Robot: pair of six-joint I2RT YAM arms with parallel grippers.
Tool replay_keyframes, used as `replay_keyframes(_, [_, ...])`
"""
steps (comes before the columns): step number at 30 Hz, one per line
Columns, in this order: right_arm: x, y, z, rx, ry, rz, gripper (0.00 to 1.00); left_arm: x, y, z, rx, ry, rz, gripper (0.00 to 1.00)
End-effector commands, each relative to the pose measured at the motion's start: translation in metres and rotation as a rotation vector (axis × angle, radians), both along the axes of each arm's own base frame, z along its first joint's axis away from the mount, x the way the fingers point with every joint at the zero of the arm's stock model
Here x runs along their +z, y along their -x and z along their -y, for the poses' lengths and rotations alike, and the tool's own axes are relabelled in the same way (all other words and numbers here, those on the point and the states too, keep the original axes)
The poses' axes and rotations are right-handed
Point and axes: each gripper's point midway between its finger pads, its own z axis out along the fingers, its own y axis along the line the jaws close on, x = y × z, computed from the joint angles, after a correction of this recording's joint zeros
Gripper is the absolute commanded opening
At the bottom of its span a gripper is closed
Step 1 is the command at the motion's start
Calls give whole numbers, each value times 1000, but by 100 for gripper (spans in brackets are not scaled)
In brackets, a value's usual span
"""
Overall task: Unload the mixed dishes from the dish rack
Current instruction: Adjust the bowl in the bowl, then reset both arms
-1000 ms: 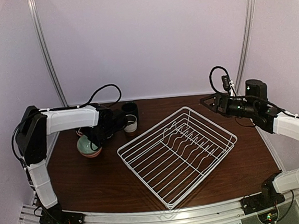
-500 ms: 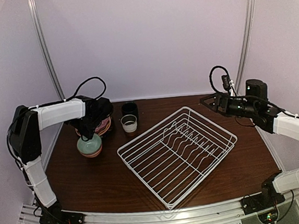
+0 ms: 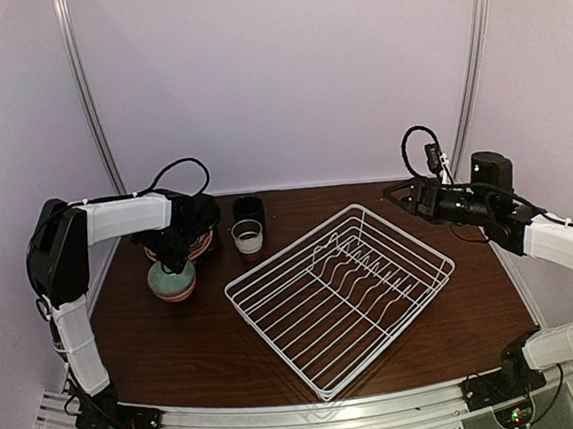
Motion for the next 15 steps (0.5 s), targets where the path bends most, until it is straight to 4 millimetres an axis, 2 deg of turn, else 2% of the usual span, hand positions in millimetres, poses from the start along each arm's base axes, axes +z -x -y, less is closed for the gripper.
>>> replay_keyframes(1, [1, 1, 2, 5, -7, 8, 100, 10, -6, 4, -5, 39, 32, 97])
replay_keyframes(4, [1, 1, 2, 7, -6, 9, 100, 33, -7, 14, -31, 131, 78, 97])
replay_keyframes(7, [3, 1, 2, 8, -2, 14, 100, 64, -11, 27, -80, 264, 150, 97])
replay_keyframes(15, [6, -1, 2, 10, 21, 23, 100, 136, -16, 76, -269, 657, 324, 97])
